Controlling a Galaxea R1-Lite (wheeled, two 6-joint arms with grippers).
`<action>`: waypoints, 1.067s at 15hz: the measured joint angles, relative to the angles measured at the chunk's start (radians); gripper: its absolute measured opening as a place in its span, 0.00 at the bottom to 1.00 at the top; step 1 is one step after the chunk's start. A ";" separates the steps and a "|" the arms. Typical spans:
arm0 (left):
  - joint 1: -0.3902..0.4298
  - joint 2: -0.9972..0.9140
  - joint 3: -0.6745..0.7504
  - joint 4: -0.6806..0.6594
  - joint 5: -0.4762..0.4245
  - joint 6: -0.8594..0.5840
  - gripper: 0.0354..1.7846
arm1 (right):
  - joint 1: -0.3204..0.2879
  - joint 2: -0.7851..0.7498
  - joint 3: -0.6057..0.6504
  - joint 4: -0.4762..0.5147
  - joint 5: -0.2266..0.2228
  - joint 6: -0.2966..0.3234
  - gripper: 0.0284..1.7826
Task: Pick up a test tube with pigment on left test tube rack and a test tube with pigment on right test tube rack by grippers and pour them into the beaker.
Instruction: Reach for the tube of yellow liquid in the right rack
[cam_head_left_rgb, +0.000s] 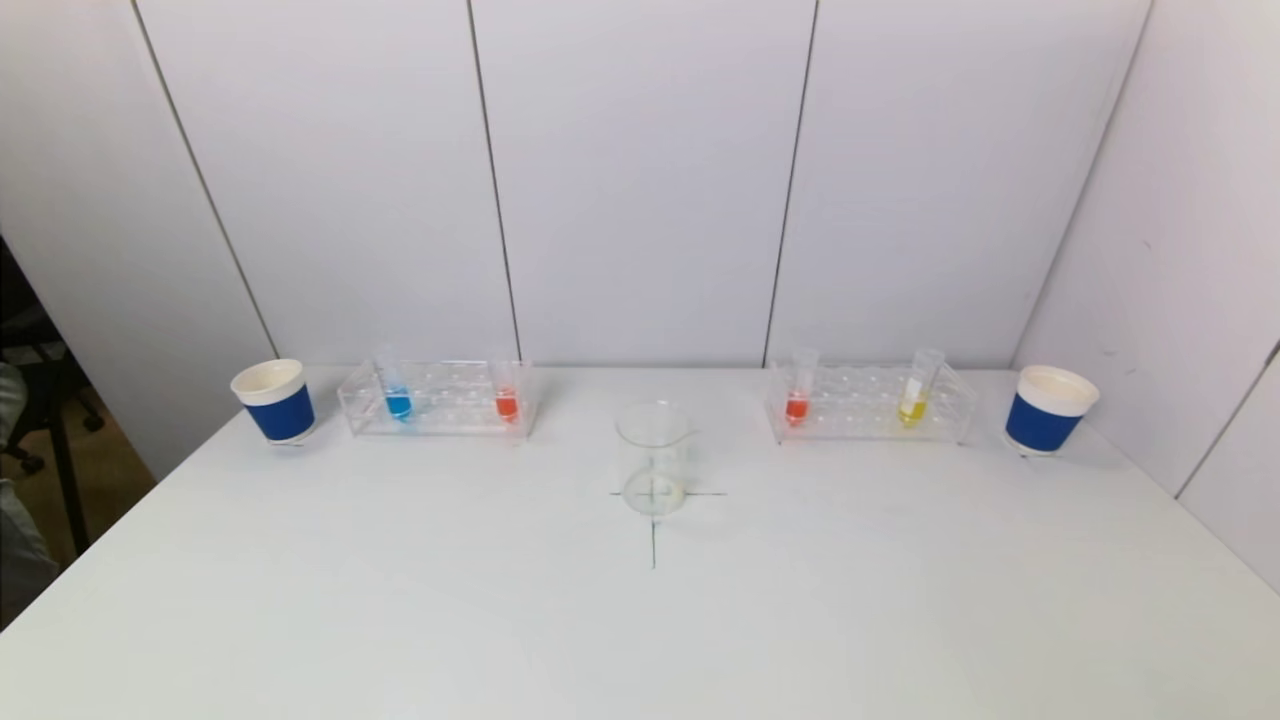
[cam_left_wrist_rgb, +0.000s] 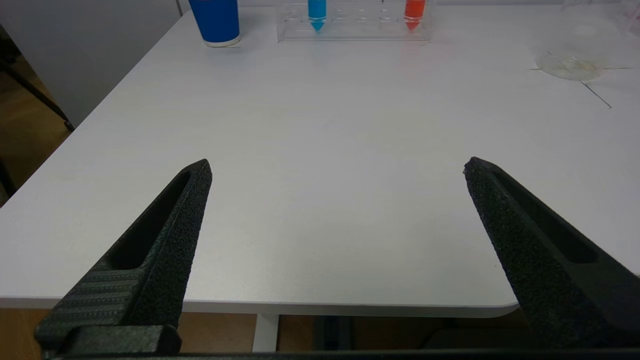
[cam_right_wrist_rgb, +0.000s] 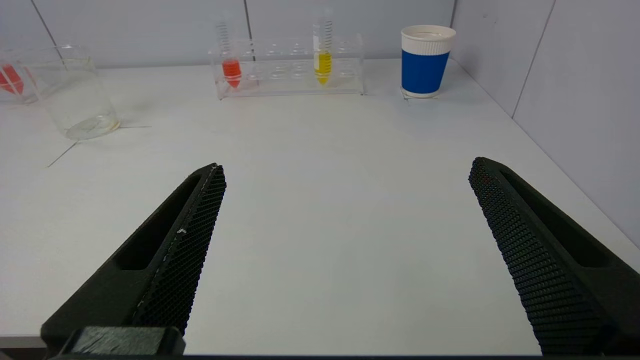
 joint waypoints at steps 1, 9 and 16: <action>0.000 0.000 0.000 0.000 0.000 0.000 0.99 | 0.000 0.000 0.000 0.000 0.000 0.000 0.99; 0.000 0.000 0.000 0.000 0.000 0.000 0.99 | 0.000 0.000 0.000 0.000 0.000 0.000 0.99; 0.000 0.000 0.000 0.000 0.000 0.000 0.99 | 0.000 0.000 -0.027 0.014 -0.003 -0.001 0.99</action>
